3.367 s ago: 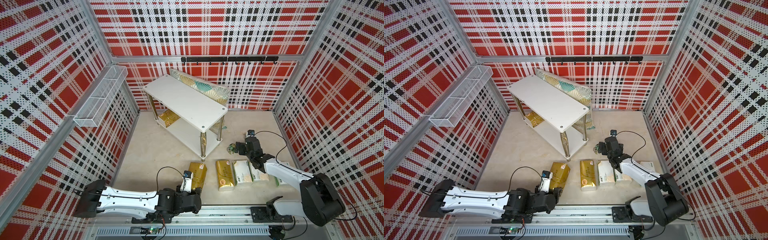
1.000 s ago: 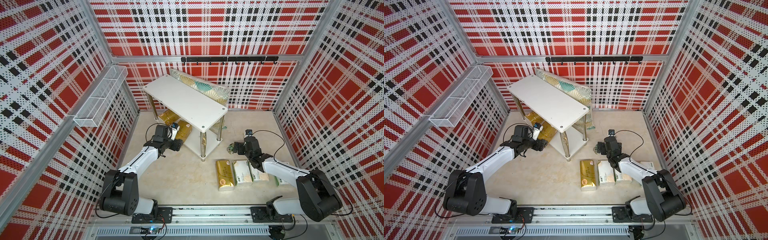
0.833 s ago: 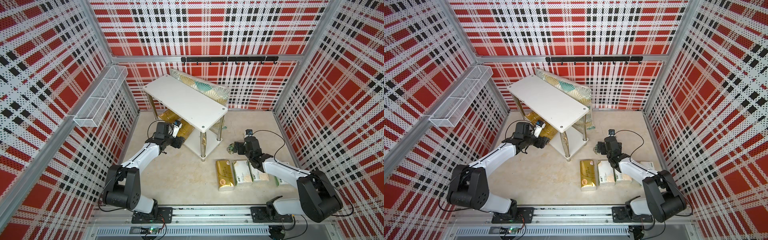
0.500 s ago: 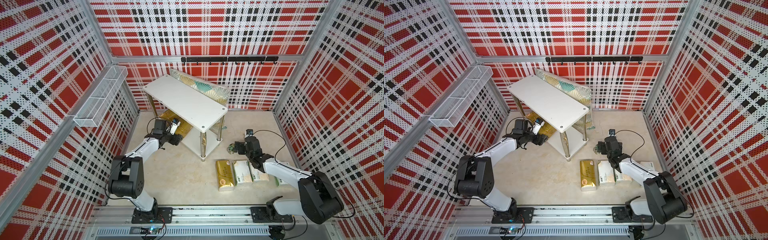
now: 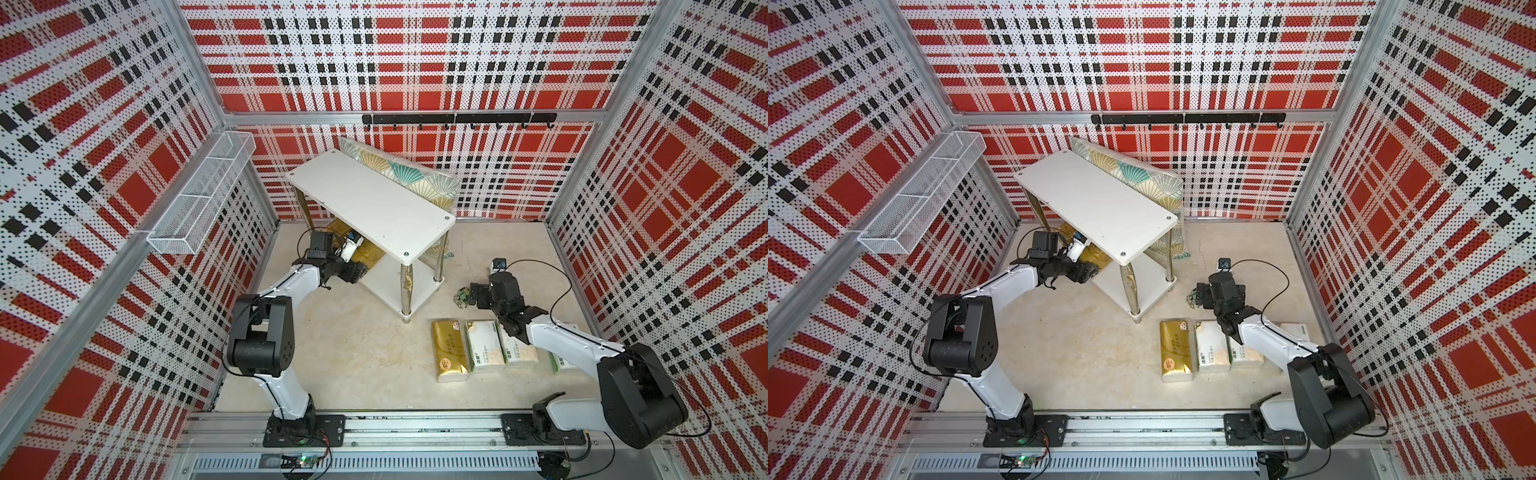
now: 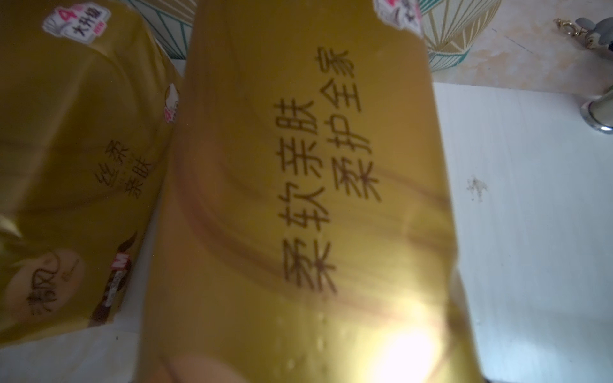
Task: Place the tissue boxes on the shelf by color
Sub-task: Place a box of tissues on the shelf.
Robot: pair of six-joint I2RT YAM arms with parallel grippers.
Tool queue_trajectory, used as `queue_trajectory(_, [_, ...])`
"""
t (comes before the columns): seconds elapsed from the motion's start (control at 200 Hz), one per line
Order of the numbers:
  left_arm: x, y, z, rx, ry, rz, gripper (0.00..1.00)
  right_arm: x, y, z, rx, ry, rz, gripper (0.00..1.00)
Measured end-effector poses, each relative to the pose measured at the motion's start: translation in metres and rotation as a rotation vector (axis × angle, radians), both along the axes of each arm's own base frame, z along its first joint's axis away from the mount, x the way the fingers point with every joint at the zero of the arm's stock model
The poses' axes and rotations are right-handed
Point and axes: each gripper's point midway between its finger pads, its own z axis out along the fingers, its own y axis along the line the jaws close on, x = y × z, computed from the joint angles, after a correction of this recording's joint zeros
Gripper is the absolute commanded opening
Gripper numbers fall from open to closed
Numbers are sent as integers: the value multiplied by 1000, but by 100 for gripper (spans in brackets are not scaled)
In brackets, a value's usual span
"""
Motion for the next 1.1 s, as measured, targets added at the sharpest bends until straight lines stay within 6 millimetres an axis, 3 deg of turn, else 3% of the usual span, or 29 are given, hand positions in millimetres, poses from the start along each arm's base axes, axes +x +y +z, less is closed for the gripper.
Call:
queue_trajectory(0.356, [1, 3, -3, 3, -1, -14, 78, 4, 0, 8, -1, -13, -11, 100])
queue_trajectory(1.097, [8, -3, -16, 10, 21, -30, 78, 1, -3, 6, -12, 2, -16, 100])
